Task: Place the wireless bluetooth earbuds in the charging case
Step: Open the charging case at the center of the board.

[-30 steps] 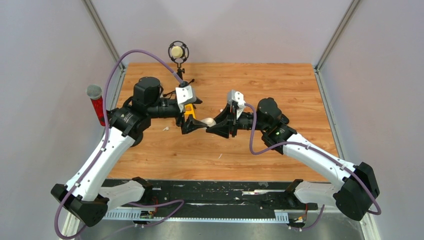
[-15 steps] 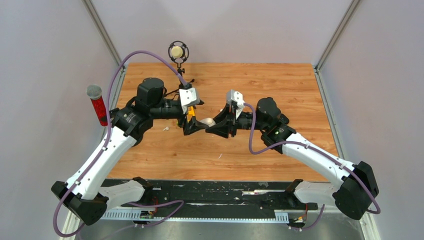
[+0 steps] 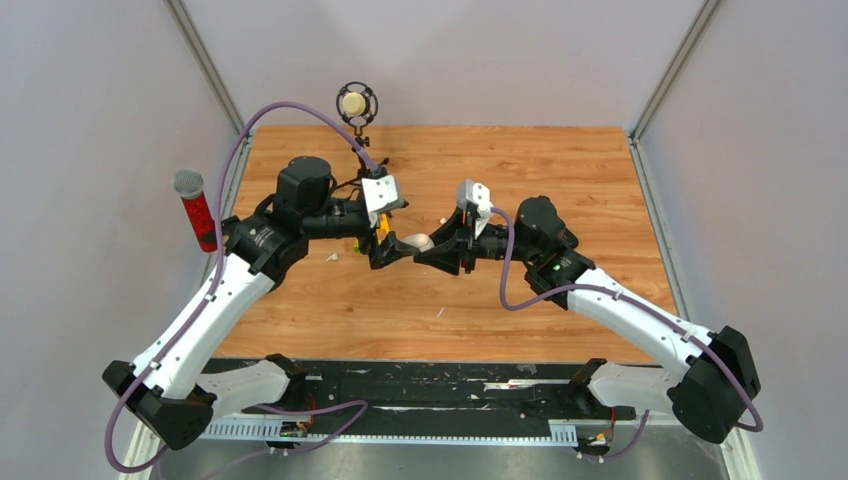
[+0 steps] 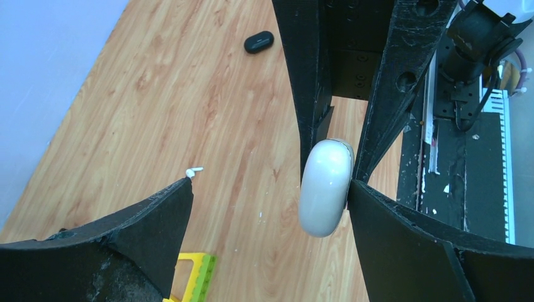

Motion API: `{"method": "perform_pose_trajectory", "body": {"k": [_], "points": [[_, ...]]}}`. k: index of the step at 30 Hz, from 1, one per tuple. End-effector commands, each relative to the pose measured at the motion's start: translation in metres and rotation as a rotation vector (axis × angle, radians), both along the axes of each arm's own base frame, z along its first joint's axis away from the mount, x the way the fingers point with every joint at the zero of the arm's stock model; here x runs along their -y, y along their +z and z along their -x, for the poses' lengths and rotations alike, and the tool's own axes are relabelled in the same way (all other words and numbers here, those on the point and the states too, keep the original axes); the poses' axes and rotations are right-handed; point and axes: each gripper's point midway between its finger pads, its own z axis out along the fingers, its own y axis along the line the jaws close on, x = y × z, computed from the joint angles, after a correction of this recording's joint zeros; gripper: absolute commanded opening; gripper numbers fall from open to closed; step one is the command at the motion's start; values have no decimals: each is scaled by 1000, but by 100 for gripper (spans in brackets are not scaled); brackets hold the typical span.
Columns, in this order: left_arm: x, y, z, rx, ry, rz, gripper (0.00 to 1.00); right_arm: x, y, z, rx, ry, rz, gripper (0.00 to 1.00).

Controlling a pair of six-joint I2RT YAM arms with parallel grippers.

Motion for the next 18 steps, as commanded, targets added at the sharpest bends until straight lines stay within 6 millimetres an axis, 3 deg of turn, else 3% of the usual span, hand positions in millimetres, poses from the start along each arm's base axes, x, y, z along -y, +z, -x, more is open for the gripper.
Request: {"method": "perform_pose_trajectory", "body": {"k": [1,18], "points": [[-7,28,-32,137,117,17,98,4,16,24,60,91,-41,0],[-6,36,-38,159,127,29,97,8,9,27,45,87,-26,0]]}}
